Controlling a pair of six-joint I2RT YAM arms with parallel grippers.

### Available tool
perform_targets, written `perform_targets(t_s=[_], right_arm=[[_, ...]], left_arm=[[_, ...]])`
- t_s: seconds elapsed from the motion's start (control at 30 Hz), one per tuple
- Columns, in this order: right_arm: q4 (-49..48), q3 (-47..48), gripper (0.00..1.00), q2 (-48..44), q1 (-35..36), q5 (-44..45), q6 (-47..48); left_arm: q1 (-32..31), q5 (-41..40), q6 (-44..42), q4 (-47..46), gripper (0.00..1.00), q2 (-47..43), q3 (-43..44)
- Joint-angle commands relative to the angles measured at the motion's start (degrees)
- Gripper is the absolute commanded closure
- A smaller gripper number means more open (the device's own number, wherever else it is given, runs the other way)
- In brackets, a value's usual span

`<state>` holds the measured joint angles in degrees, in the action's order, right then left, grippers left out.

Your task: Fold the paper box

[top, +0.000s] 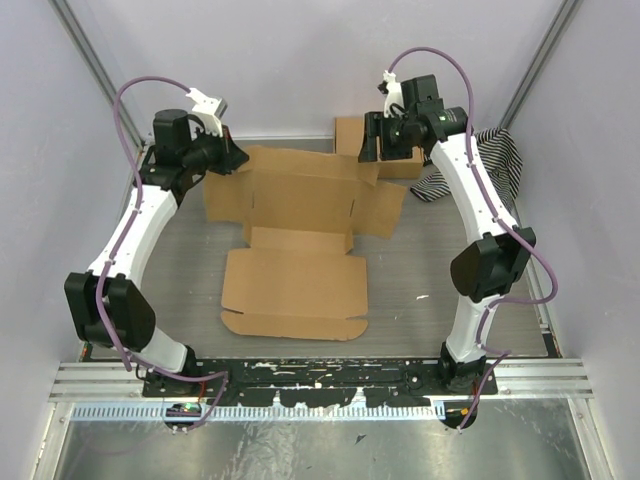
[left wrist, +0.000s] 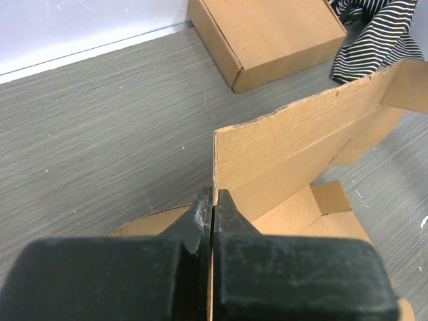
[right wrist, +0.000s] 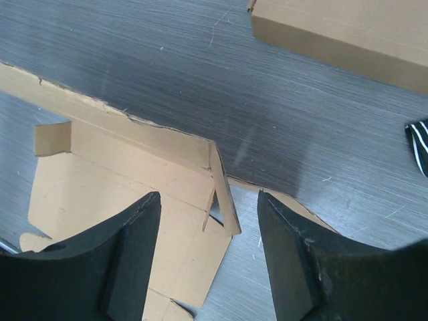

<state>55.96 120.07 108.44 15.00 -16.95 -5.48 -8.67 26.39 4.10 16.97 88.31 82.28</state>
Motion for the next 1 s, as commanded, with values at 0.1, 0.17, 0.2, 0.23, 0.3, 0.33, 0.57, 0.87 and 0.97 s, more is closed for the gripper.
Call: perform_targets(t_s=[0.1,0.17,0.2,0.23,0.3,0.33,0.57,0.87,0.97], right_arm=[[0.2,1.6,0.37,0.6,-0.6,-0.1,-0.1],[0.4,1.1,0.39,1.3,-0.6,-1.4,0.0],[0.5,0.9,0.4,1.6,-0.6,-2.3,0.1],[0.6,0.7,0.42,1.9,-0.6,-3.0,0.1],[0.9,0.6,0.55,2.6,-0.6,-3.8,0.0],[1.0,0.6,0.64,2.7,-0.6,-4.2,0.1],[1.1,-1.4,0.99,1.7,-0.5,-2.6,-0.8],[-13.7,-10.9,0.99,-4.5,3.6,8.1,-1.2],[-20.5,-14.5,0.99,-6.3,5.8,13.7,-0.8]], left_arm=[[-0.5,1.8,-0.5,-2.2,1.0,-2.9,1.2],[-0.5,2.0,-0.5,-2.2,1.0,-2.8,1.2],[-0.6,2.0,-0.4,-2.2,1.0,-2.8,1.3],[-0.7,2.0,-0.4,-2.1,1.0,-2.8,1.3],[-0.7,2.0,-0.4,-2.0,1.0,-2.8,1.3],[-0.8,1.9,-0.4,-2.0,1.0,-2.8,1.4],[-0.8,-1.2,1.8,-1.3,0.99,-1.7,2.3],[-0.7,-12.5,8.9,4.3,0.42,-0.9,7.0],[-0.7,-15.9,11.8,5.3,0.42,-1.8,7.3]])
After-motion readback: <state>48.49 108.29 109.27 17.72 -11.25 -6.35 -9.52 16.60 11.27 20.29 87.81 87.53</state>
